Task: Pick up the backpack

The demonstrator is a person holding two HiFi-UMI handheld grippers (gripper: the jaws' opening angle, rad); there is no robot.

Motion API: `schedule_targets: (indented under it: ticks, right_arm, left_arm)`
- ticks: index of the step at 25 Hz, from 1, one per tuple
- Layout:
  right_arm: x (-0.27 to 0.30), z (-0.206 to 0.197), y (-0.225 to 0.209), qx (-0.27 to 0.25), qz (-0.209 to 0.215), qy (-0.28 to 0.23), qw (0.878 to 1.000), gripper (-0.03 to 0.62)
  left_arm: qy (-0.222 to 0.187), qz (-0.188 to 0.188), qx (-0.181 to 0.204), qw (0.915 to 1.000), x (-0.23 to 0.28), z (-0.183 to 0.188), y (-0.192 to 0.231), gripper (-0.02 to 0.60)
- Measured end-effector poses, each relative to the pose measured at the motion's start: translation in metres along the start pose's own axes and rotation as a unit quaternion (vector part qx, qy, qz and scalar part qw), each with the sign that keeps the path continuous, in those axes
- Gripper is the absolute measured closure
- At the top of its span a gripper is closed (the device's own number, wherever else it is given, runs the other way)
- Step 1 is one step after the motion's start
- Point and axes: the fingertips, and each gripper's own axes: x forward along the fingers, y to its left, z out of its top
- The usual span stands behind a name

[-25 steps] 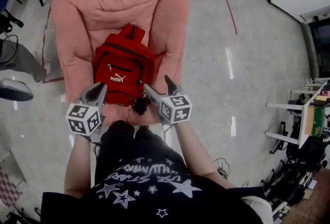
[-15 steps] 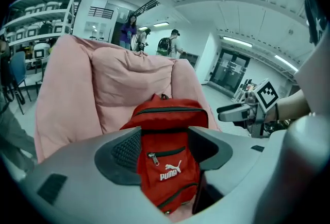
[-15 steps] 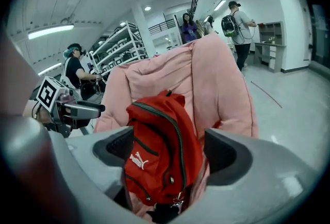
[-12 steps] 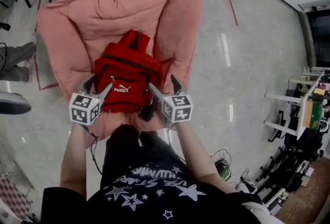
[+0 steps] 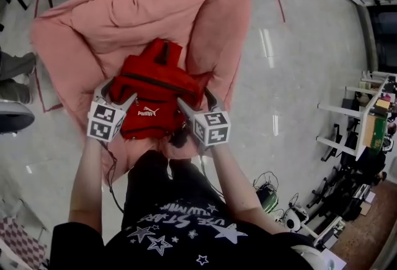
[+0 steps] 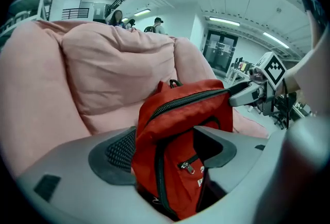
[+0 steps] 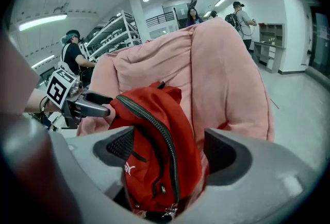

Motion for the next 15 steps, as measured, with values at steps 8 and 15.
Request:
schedule_targets:
  ticks: [8, 15]
  right_arm:
    - [0.027, -0.007, 0.003, -0.024, -0.003, 0.026, 0.999, 0.174]
    - [0.038, -0.007, -0.002, -0.030, -0.007, 0.036, 0.999, 0.177]
  left_arm:
    - [0.029, -0.015, 0.049, 0.9982, 0.032, 0.001, 0.011, 0.252]
    - [0.059, -0.025, 0.079, 0.9948, 0.054, -0.004, 0.015, 0.253]
